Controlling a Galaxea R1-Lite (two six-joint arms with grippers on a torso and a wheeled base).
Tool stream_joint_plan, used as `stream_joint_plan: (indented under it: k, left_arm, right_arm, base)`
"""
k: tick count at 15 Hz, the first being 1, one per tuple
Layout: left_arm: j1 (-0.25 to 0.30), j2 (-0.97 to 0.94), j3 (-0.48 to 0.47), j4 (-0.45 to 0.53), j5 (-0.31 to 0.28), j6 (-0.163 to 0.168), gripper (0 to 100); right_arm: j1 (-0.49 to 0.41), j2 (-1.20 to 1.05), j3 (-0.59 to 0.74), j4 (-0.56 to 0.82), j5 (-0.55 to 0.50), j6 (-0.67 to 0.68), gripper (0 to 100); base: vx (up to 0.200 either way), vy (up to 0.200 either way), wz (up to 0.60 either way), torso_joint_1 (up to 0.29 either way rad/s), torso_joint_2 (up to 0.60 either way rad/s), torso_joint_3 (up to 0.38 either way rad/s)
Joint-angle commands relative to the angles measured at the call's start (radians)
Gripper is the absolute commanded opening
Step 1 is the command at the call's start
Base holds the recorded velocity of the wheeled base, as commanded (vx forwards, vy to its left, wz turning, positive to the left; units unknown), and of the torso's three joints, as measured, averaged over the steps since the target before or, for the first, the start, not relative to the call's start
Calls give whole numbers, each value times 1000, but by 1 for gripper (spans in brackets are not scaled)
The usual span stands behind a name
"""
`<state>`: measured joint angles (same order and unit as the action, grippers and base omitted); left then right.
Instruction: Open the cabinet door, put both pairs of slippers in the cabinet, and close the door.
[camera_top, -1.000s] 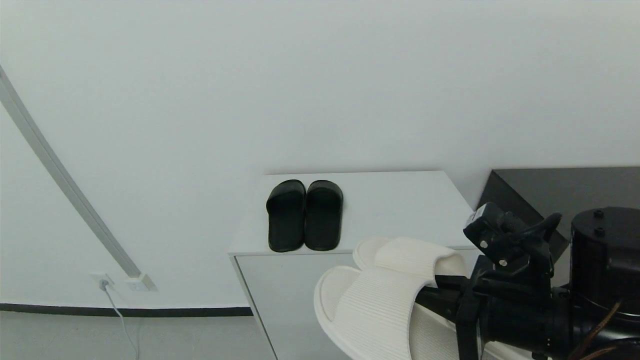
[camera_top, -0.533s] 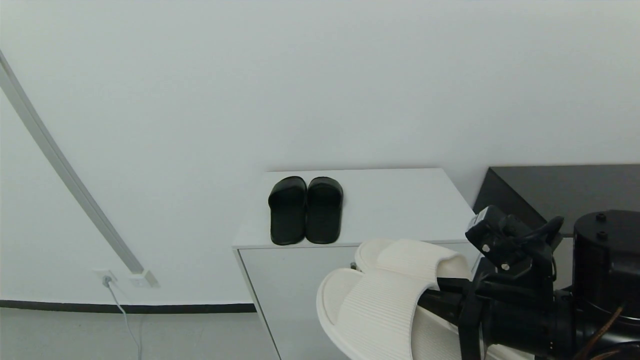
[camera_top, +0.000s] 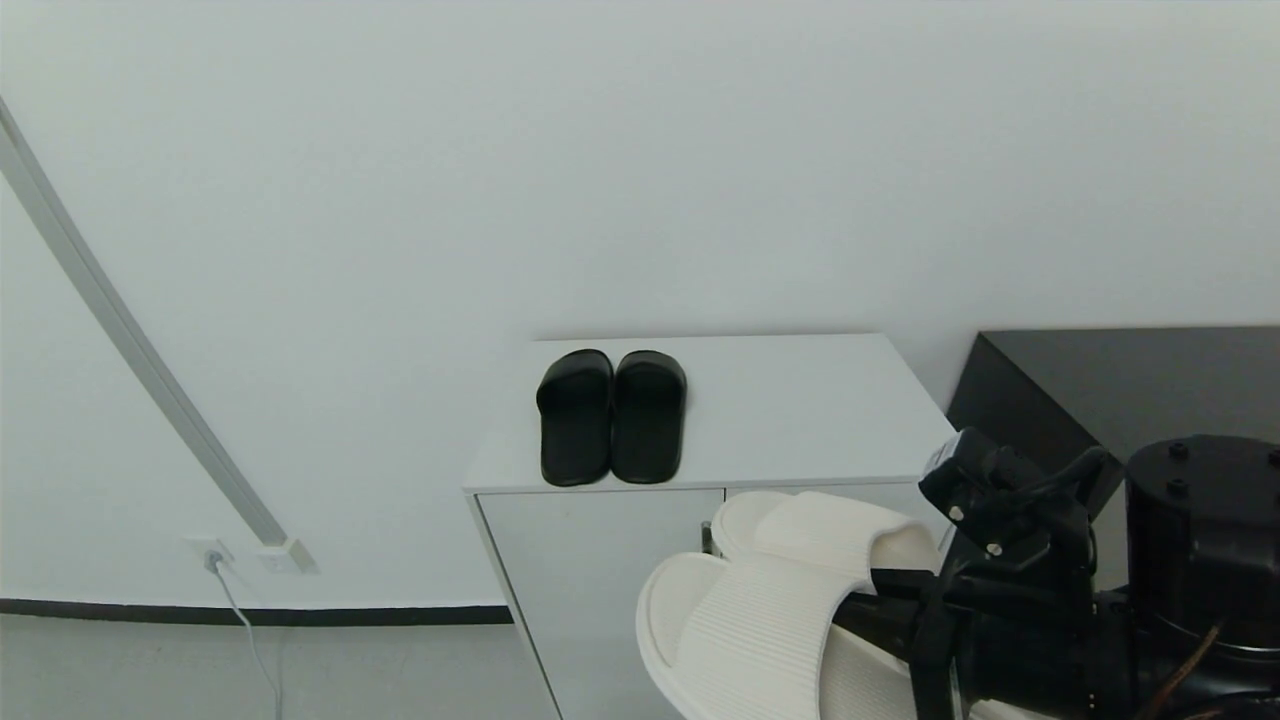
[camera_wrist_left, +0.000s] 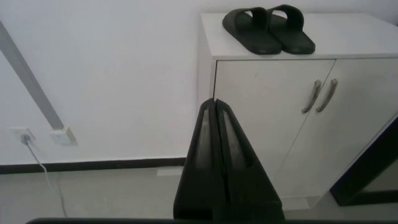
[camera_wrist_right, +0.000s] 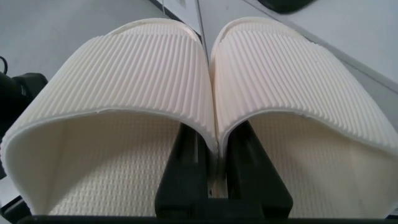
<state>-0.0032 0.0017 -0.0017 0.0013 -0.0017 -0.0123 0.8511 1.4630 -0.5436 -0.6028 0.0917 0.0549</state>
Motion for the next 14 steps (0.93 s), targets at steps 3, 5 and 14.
stream_joint_plan:
  k: [3,5,14]
  left_arm:
    - [0,0,0,0,0,0,0]
    - [0,0,0,2,-3,2,0]
    - [0,0,0,0,-1,2,100]
  right_arm:
    - [0,2,5,0,0,0,0]
    - [0,0,5,0,-1,0,0]
    - [0,0,16,-2,-6,-6,0]
  base:
    - [0,0,0,-145,341,186]
    - [0,0,0,-166,374,208]
    - [0,0,0,-194,447,255]
